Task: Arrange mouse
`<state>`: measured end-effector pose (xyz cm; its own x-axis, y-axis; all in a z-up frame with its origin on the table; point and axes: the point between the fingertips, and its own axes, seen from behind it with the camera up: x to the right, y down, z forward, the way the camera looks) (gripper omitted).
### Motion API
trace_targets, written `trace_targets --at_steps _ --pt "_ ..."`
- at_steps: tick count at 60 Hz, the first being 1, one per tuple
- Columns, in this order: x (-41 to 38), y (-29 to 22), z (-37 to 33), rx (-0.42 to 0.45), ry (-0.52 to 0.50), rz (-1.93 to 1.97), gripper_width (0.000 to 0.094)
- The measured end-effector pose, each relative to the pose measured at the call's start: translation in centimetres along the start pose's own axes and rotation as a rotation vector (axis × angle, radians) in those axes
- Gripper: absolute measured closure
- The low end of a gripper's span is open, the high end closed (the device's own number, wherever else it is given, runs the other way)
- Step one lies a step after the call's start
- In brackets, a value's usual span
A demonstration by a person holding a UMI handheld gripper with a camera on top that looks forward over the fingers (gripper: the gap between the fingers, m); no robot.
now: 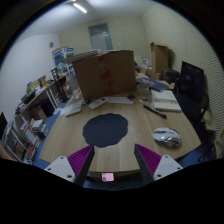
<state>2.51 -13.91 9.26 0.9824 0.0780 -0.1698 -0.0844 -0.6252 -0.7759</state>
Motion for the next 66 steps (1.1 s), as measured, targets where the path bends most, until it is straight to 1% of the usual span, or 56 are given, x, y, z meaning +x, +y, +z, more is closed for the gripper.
trace_targets --at_steps 7,17,22,30,40,42,45,46,47,49,52,62,66 --pt "2.2 0.9 -0.6 -0.011 0.047 0.012 0.0109" --pt "9.1 3.0 -0.9 -0.049 0.15 0.019 0.011" --pt "13.8 4.4 -0.3 -0.07 0.201 0.007 0.0105" --pt "20.2 4.6 1.6 -0.037 0.278 -0.007 0.0101" --pt "23.7 4.9 5.2 -0.028 0.267 -0.022 0.0097" --pt "23.6 4.2 6.0 0.001 0.246 -0.02 0.0103" --pt "23.8 3.5 6.8 0.019 0.22 -0.015 0.0099" --pt "23.9 3.2 7.1 0.026 0.213 -0.02 0.0063" --pt "24.1 3.0 7.4 0.029 0.212 -0.028 0.009" --pt "24.2 2.4 8.0 0.043 0.2 -0.043 0.0077" --pt "24.6 1.6 8.8 0.053 0.188 -0.046 0.0083" --pt "25.8 -0.6 11.4 0.075 0.198 -0.038 0.0091" --pt "26.0 -1.1 11.8 0.09 0.213 -0.032 0.013"
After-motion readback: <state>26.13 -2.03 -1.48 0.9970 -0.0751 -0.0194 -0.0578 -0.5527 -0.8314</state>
